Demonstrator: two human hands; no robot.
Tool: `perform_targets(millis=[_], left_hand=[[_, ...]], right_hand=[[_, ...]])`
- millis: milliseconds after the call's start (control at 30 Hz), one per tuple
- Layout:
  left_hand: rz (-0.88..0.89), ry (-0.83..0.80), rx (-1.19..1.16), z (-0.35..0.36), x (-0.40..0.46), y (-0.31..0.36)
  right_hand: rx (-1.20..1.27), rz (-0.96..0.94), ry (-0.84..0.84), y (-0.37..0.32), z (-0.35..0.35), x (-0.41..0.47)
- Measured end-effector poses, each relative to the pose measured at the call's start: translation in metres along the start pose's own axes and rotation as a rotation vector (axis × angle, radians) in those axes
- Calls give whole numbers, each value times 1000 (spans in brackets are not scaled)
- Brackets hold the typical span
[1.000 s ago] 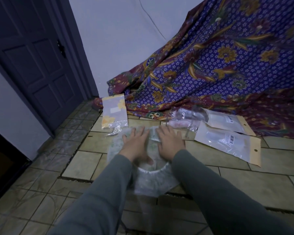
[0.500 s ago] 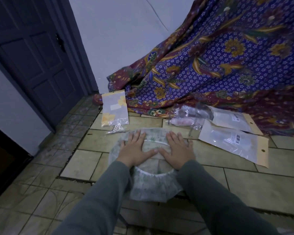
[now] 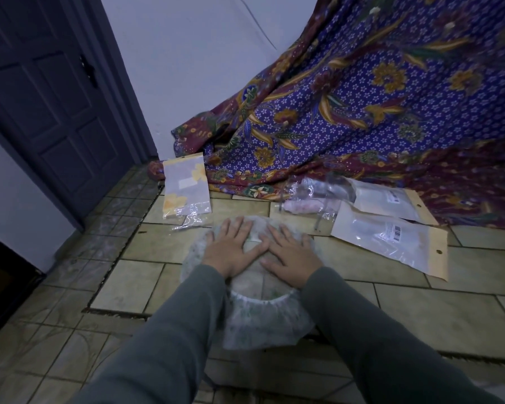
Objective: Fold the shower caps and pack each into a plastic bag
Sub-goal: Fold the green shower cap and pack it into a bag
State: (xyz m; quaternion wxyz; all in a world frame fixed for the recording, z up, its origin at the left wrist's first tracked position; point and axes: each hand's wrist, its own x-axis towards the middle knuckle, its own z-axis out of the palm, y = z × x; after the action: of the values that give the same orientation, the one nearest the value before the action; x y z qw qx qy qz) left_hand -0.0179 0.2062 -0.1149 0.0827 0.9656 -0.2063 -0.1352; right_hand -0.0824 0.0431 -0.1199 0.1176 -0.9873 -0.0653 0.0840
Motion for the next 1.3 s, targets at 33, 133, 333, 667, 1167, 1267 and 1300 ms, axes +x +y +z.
perform_targets(millis=[33, 133, 333, 667, 1167, 1267, 1300], left_hand=[[-34, -7, 0, 0, 2, 0], [-105, 5, -87, -4, 7, 3], [1, 219, -157, -16, -20, 9], [-180, 226, -315, 18, -67, -7], [225, 148, -411, 9, -101, -38], [220, 39, -411, 5, -102, -44], [215, 19, -409, 5, -102, -46]], right_hand=[[-16, 9, 22, 4, -3, 0], [-67, 165, 187, 1, -7, -11], [81, 373, 148, -29, 8, -44], [206, 145, 158, -9, 7, -29], [327, -69, 156, 35, -2, -92], [320, -72, 113, 39, -6, -93], [307, -63, 123, 40, -8, -93]])
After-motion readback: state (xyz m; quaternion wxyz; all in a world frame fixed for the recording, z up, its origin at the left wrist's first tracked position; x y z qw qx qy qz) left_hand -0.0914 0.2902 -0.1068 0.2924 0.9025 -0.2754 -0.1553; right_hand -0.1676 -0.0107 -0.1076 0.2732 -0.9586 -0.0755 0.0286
